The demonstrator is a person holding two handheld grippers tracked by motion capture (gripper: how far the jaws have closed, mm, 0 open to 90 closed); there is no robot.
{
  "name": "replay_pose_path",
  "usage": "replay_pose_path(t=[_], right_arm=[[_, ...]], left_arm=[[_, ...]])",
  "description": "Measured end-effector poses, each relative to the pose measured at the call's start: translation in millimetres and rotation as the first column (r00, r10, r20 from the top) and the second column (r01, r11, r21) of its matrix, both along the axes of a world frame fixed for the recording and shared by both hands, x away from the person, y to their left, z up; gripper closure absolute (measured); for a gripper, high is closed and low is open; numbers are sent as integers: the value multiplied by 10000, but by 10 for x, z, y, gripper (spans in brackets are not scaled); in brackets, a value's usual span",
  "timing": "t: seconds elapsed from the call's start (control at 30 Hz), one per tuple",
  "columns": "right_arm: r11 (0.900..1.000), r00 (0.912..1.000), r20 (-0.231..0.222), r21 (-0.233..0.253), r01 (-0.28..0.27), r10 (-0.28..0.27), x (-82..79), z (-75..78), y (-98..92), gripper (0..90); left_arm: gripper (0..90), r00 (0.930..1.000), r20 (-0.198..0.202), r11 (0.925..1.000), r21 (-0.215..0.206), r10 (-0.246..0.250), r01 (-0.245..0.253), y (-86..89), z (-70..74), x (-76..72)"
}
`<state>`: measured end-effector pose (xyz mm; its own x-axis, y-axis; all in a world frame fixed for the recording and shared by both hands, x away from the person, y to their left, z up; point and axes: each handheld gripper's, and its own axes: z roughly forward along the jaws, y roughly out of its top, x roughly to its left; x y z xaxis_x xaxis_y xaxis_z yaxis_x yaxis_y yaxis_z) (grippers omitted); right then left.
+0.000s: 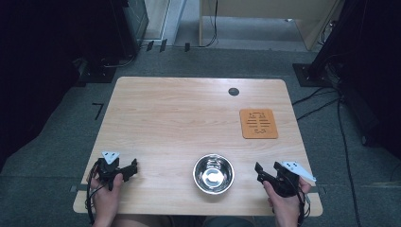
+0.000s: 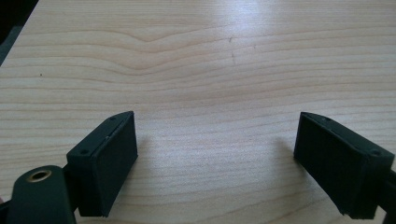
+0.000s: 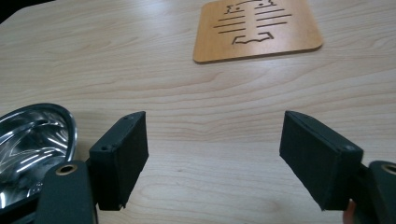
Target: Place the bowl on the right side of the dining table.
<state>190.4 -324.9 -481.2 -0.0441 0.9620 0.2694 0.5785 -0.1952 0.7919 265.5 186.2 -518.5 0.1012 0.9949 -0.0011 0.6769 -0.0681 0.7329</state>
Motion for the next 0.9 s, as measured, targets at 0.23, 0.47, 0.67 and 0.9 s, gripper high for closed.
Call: replay_pose_path(t=[0.23,0.47,0.67,0.9], right_arm=[[9995,9993,169,64,-322,321,-6,1,136,264],[9991,9989,248,-165,-403,407,-24,7,278,313],[9976,9973,279,53,-688,686,-21,5,416,314],[9949,9946,243,-39,-1011,1011,-18,-20,574,344]], left_arm=[[132,10000,1,10000,4,-1,1,-4,0,2],[132,10000,0,10000,4,-5,5,-4,0,3],[132,10000,10,10000,0,-9,9,-7,-1,6],[132,10000,9,10000,3,-12,12,-7,-1,6]])
